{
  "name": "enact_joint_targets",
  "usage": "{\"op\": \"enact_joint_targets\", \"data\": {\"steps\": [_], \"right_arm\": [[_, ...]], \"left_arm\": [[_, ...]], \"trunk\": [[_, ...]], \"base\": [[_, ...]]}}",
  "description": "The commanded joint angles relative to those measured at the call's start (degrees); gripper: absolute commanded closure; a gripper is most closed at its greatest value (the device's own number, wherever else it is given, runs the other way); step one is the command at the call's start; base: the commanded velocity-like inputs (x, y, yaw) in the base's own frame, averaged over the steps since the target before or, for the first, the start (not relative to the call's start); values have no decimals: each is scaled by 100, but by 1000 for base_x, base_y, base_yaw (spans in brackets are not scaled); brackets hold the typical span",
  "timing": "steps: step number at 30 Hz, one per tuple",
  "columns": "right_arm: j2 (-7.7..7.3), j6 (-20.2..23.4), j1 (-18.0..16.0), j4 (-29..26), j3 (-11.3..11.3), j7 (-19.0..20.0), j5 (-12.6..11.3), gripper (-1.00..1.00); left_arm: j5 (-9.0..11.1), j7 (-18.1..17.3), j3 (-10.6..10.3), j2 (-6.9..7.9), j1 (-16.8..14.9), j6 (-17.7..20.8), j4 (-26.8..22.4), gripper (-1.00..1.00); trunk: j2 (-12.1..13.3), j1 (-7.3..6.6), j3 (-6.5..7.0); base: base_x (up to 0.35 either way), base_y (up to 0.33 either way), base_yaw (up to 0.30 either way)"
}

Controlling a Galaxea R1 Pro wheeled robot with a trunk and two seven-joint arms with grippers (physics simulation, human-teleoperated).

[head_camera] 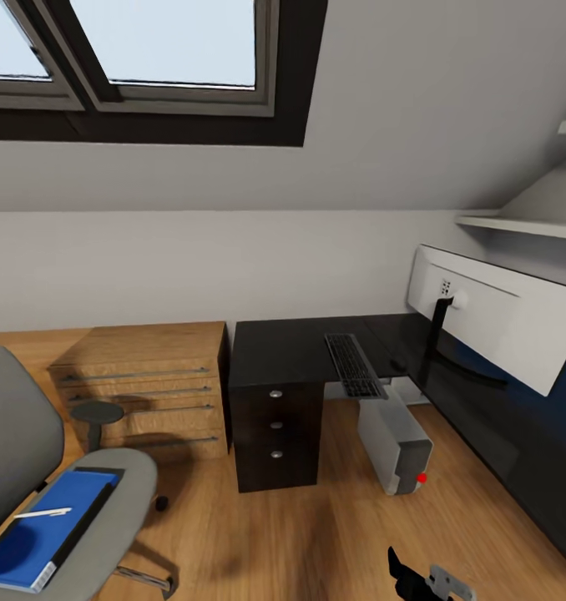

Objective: In the bedroom, organize the workspace by keeping the computer under the desk, ensuring the monitor is on the desk, placing the keyboard on the desk next to the monitor, placing the mouse on the desk next to the keyboard, moving the folder from the swivel chair onto the desk next to the mouse, stacking the notebook on top of the folder with the pen on top of the notebook, and positioning the swivel chair next to the desk.

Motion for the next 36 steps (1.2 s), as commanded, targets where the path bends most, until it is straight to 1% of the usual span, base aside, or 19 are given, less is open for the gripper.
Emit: {"op": "enact_joint_targets", "data": {"steps": [1, 5, 15, 23, 27, 31, 36], "right_arm": [[4, -4, -2, 9, -23, 42, -14, -100], [15, 34, -1, 9, -23, 39, 5, -100], [21, 125, 1, 16, -27, 38, 7, -100], [85, 136, 0, 18, -25, 49, -1, -100], [92, 136, 1, 18, -27, 43, -2, -100], [103, 136, 2, 18, -31, 39, -3, -100], [143, 128, 2, 18, -31, 32, -7, -100]], "left_arm": [[-26, 12, 28, 14, -3, -11, 0, -100], [-21, 11, 28, 46, -3, -7, -1, -100], [-19, 10, 28, 61, -3, -5, -2, -100], [-19, 10, 28, 62, -3, -13, -2, -100], [-21, 6, 25, 62, -3, -28, -2, -100], [-26, -13, 21, 69, -3, -196, -2, -100], [-27, -21, 20, 70, -3, -295, -2, -100]], "trunk": [[38, -23, 12], [198, -111, 84], [599, -330, 263], [920, -506, 407], [920, -506, 407], [920, -506, 407], [920, -506, 407]], "base": [[0, 0, 0], [0, 0, 0], [0, 0, 0], [0, 0, 0], [0, 0, 0], [0, 0, 0], [0, 0, 19]]}}
